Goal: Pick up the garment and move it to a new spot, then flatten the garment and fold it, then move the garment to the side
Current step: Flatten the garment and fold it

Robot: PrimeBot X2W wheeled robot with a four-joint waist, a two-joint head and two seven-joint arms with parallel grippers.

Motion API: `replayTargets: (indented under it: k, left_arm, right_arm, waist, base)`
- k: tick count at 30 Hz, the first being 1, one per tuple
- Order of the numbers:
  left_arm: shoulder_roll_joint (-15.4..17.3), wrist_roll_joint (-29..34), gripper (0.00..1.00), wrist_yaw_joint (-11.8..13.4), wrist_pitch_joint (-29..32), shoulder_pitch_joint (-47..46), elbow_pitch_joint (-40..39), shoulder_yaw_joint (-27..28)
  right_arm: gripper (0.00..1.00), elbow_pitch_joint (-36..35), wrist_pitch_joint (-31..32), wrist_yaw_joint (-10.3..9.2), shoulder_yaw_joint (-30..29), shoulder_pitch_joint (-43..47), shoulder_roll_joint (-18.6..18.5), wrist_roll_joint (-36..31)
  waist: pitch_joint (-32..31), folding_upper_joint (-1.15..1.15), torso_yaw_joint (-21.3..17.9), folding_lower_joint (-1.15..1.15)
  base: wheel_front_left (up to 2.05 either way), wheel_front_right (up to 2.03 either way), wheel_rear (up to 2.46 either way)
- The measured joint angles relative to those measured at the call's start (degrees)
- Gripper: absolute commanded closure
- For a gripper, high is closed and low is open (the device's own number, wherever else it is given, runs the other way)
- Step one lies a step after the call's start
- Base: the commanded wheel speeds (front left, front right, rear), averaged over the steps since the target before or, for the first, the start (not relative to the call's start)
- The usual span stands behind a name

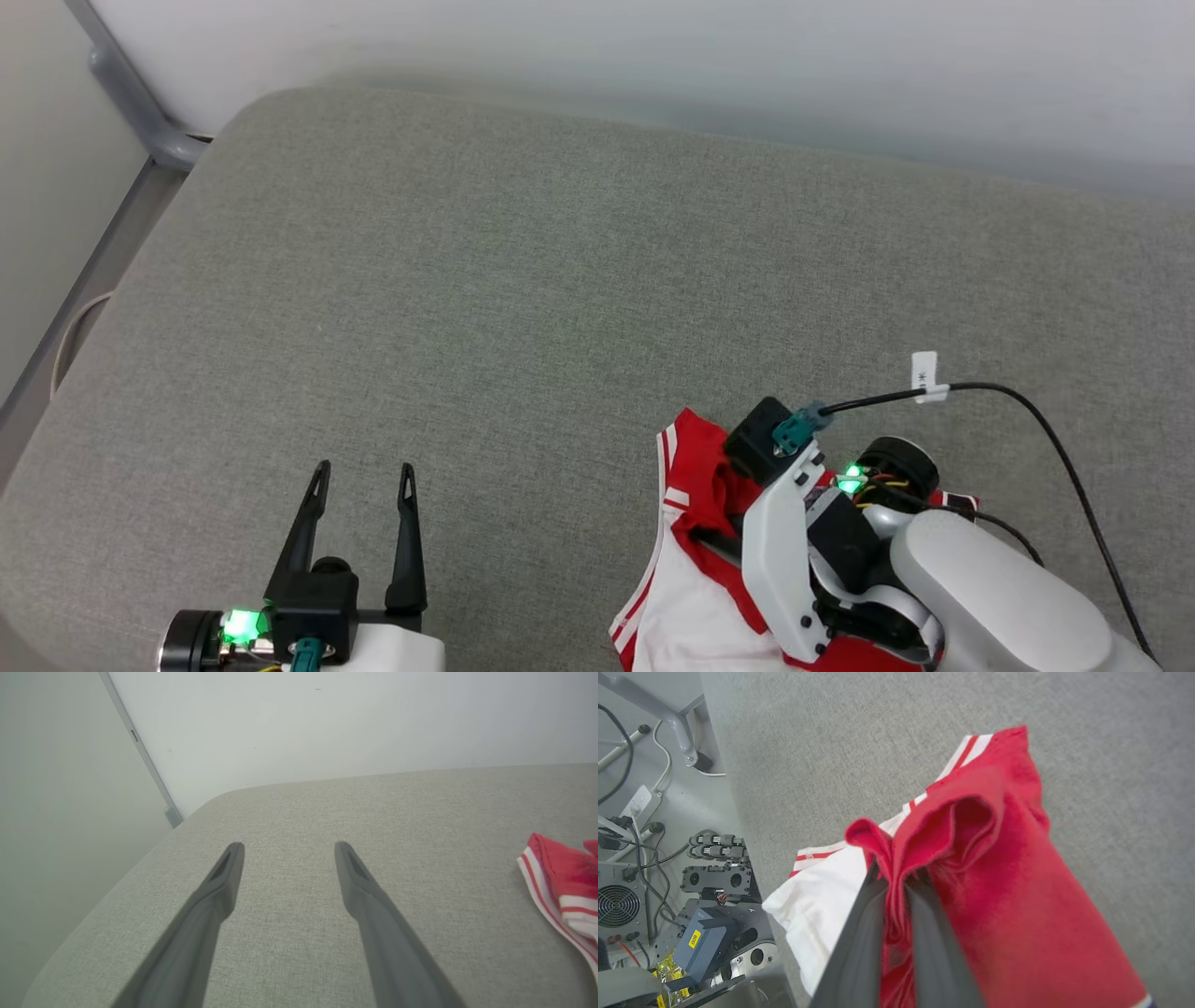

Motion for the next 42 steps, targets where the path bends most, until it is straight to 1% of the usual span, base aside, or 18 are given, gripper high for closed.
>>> replayTargets:
  k: [6,11,12,13,15,19,22,26,30,32,35,37,39,42]
  left_arm:
    - [-0.41,0.00,0.00,-0.08,0.01,-0.77,0.15,-0.24]
    - [-0.51,-0.01,0.00,-0.07,0.00,-1.34,0.36,-0.20]
    - [-0.51,-0.01,0.00,-0.07,0.00,-1.33,0.46,-0.12]
    - [-0.48,-0.01,0.00,-0.05,0.00,-1.32,0.55,-0.07]
    - [-0.40,-0.09,0.00,0.04,0.00,-1.05,0.77,0.23]
    - [0.00,-0.08,0.00,0.08,0.00,-0.20,0.87,0.48]
    - [0.42,-0.09,0.00,0.10,0.00,0.69,0.81,0.86]
    - [0.87,-0.09,0.00,0.03,0.00,1.14,0.71,1.19]
    - [1.12,-0.08,0.00,0.00,0.00,1.97,0.78,1.26]
    - [1.24,-0.07,0.00,0.02,0.00,2.00,0.77,1.44]
    - [1.34,-0.07,0.00,0.03,0.00,2.09,0.76,1.48]
    - [1.38,-0.07,0.00,0.04,0.00,2.30,0.78,1.48]
    - [1.45,-0.07,0.00,0.04,0.00,2.53,0.80,1.53]
    - [1.54,-0.07,0.00,0.02,0.00,2.92,0.79,1.49]
  right_arm:
    - [1.00,6.76,-0.43,0.00,5.86,-2.09,1.43,0.79]
    - [1.00,9.40,-3.42,0.00,8.06,-3.37,1.77,2.46]
    - [0.73,9.32,-4.17,0.00,8.49,-3.50,1.66,2.76]
    - [0.00,8.93,-5.17,0.00,8.89,-3.61,1.29,2.78]
    - [0.00,7.50,-7.64,0.00,8.99,-4.01,0.48,2.79]
    - [0.00,4.49,-12.03,0.00,7.82,-3.59,-2.71,3.60]
    - [0.00,2.04,-15.19,0.00,5.09,-2.22,-4.86,3.56]
    - [0.00,-0.44,-19.08,0.00,-0.21,0.27,-6.86,1.35]
    - [0.00,-1.02,-24.69,0.00,-8.37,3.89,-7.44,-4.03]
    - [0.00,-0.98,-27.69,0.00,-12.96,6.16,-6.76,-7.33]
    - [0.00,-1.27,-33.73,0.00,-20.83,9.76,-4.38,-13.19]
    - [0.00,-1.79,-37.21,0.00,-25.91,12.23,-2.08,-16.24]
    - [0.00,-2.37,-39.85,0.01,-29.54,15.02,-0.18,-20.03]
    - [0.00,-3.61,-43.36,0.00,-34.93,18.58,3.30,-23.63]
  waist:
    - [1.12,0.00,0.56,0.00]
    - [1.31,0.00,0.47,0.00]
    - [1.16,0.00,0.38,0.00]
    - [0.94,0.00,0.31,0.00]
    - [0.39,0.00,0.06,0.00]
    - [-1.00,0.00,-0.86,0.00]
    - [-2.02,0.00,-1.95,0.00]
    - [-3.19,0.00,-3.72,0.00]
    - [-4.20,0.00,-5.30,0.00]
    - [-4.59,0.00,-6.04,0.00]
    - [-5.03,0.00,-7.00,0.00]
    - [-5.35,0.00,-7.55,0.00]
    - [-5.77,0.00,-8.04,0.00]
    - [-6.39,0.00,-8.64,0.00]
  base:
    - [0.00,0.00,0.00]
    - [0.00,0.00,0.00]
    - [0.00,0.00,0.00]
    - [0.00,0.00,0.00]
    - [0.00,0.00,0.00]
    - [0.00,0.00,0.00]
    - [0.00,0.00,0.00]
    - [0.00,0.00,0.00]
    - [0.00,0.00,0.00]
    - [0.00,0.00,0.00]
    - [0.00,0.00,0.00]
    - [0.00,0.00,0.00]
    - [0.00,0.00,0.00]
    - [0.00,0.00,0.00]
